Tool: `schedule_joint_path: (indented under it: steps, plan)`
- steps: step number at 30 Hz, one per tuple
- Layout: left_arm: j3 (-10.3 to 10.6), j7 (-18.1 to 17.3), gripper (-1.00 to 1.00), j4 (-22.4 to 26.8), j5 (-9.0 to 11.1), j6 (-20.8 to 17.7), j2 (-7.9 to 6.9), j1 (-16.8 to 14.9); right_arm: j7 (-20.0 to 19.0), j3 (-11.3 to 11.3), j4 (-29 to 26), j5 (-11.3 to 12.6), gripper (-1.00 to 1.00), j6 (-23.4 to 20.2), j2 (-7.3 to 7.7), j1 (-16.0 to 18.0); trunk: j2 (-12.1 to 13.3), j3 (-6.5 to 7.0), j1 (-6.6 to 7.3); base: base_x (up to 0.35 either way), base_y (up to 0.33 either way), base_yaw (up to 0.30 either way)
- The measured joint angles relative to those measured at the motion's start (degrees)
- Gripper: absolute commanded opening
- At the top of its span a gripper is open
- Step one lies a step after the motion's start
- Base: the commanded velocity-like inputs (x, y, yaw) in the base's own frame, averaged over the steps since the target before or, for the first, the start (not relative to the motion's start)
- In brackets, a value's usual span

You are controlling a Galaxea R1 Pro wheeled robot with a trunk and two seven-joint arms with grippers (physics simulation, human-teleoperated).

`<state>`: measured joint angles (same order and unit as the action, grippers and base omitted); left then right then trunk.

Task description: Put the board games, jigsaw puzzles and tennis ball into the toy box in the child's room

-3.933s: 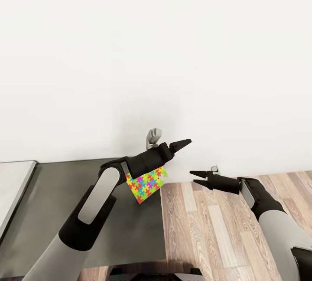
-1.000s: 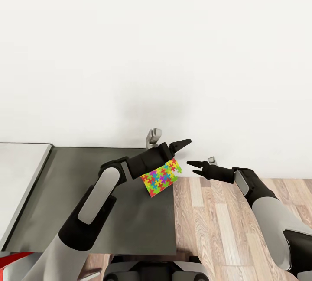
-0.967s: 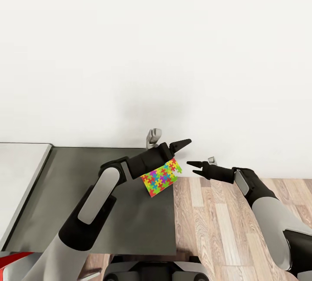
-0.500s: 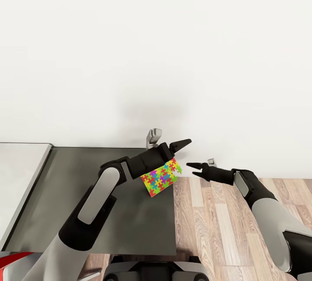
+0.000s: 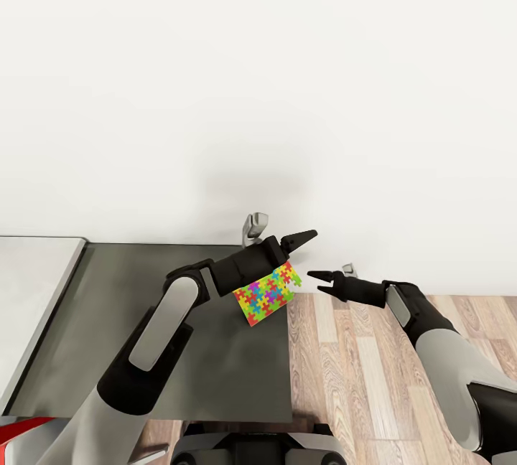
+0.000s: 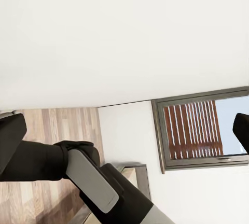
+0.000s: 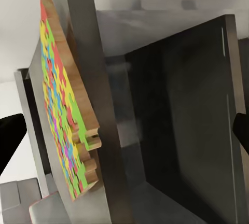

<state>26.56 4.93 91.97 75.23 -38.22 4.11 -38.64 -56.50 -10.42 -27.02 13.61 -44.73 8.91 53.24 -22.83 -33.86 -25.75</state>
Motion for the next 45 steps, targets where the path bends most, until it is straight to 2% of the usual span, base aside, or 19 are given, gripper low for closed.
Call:
schedule_joint_path:
  steps: [15, 24, 45]
  plan:
    - [0.0, 0.0, 1.0, 0.0, 0.01, 0.0, 0.0, 0.0, 0.09, 0.0, 0.1, -0.05, 1.0, 0.0, -0.04, -0.07, 0.0, 0.0, 0.0, 0.0, 0.0, 0.011]
    - [-0.03, 0.0, 1.0, 0.02, 0.03, 0.0, -0.02, 0.01, 0.12, 0.0, 0.14, -0.06, 1.0, 0.06, -0.07, -0.08, 0.0, 0.11, 0.0, 0.0, 0.0, 0.149]
    - [-0.1, 0.0, 1.0, 0.0, 0.03, 0.0, -0.07, 0.0, 0.11, 0.01, 0.1, 0.05, 1.0, 0.07, -0.87, -0.1, 0.0, 0.23, 0.0, 0.0, 0.0, 0.052]
